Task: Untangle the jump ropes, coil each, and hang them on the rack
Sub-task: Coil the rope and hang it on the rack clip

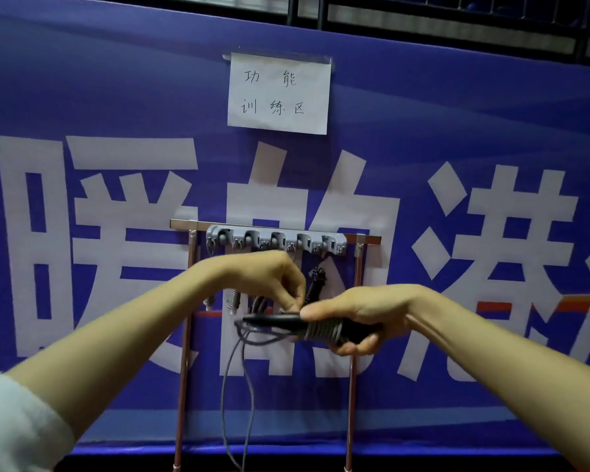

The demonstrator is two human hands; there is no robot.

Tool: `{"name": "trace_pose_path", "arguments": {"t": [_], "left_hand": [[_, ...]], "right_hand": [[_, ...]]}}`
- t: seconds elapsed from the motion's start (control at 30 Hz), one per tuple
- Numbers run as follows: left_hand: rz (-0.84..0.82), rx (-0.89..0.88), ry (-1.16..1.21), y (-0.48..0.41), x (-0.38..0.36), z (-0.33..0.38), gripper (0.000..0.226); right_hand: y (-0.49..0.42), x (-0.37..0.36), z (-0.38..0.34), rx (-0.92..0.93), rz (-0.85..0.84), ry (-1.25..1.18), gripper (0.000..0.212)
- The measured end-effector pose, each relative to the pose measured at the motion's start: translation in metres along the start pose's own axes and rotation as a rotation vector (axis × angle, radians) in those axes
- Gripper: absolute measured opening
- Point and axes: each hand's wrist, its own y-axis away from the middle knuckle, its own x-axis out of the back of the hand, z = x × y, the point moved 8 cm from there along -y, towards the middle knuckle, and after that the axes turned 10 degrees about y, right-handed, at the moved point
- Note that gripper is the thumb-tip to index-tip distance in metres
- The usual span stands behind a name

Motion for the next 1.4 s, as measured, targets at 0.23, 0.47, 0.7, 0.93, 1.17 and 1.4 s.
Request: {"name": "trace_pose_path", "arguments": {"t": [0.23,0.47,0.7,0.93,1.17,1.4], "left_hand": [[0.332,-0.055,-0.259,0.005,0.032,0.009,0.014],[0.488,0.137,0.702,0.017,0.008,-0.02,0.026],[0.335,0.268,1.3,0.015,-0.021,-0.039,0.033],[0.235,0.259,1.544,0.009,-0.038,-0.037,0.044],[0.251,0.295,1.57,0.004,-0.045,-0.042,0.017],[0.432,0.01,1.527,0.001,-0.034,-0.028,0.016]], "right_hand": [[-0.002,0.045,-0.013,0.009,0.56,0.546,0.051],[0.021,0.067,-0.038,0.02,1.094,1.146,0.054],[0.028,0.063,-0.044,0.05,1.288,1.371,0.067],[0.036,0.058,-0.048,0.351,1.536,1.494,0.063],[0.039,0.056,-0.045,0.315,1.519,1.435,0.066],[0.036,0.066,-0.031,0.369,1.093,0.395,0.051]]}}
